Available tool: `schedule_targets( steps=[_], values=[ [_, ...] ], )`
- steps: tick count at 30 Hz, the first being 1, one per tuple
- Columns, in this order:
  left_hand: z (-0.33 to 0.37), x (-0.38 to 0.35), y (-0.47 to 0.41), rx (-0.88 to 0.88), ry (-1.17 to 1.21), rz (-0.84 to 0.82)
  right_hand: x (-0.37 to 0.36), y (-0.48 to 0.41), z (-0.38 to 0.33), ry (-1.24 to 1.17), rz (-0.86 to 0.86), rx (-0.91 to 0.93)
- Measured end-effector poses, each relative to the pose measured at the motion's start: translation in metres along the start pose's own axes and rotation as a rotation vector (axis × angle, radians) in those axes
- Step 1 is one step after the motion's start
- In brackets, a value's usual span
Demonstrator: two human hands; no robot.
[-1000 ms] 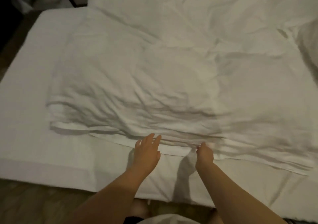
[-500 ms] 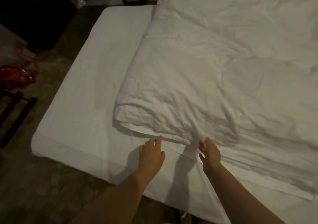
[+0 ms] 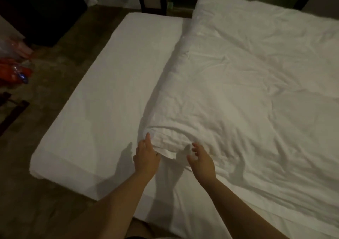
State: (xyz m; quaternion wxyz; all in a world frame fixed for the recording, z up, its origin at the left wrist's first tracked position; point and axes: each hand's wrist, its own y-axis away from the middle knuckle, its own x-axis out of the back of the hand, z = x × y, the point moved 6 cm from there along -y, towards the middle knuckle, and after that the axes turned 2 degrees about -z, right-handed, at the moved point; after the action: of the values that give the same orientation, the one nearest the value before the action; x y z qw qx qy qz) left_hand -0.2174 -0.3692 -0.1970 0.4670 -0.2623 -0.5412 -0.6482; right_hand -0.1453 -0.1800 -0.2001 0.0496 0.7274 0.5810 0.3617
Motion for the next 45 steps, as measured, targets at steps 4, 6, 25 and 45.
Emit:
schedule_targets(
  steps=[4,6,25,45],
  values=[
    [-0.03,0.001,-0.057,-0.149,-0.041,-0.073,-0.048,-0.003,-0.041,0.204,0.11,0.066],
    [-0.041,0.0,-0.084,-0.237,-0.102,-0.112,-0.073,-0.003,-0.058,0.28,0.139,0.04],
    [-0.061,0.044,-0.131,-0.39,0.603,-0.107,-0.133,-0.026,-0.13,0.732,0.367,0.069],
    [-0.01,0.046,-0.079,-0.652,0.279,0.238,-0.041,-0.035,-0.137,0.834,0.341,0.36]
  ],
)
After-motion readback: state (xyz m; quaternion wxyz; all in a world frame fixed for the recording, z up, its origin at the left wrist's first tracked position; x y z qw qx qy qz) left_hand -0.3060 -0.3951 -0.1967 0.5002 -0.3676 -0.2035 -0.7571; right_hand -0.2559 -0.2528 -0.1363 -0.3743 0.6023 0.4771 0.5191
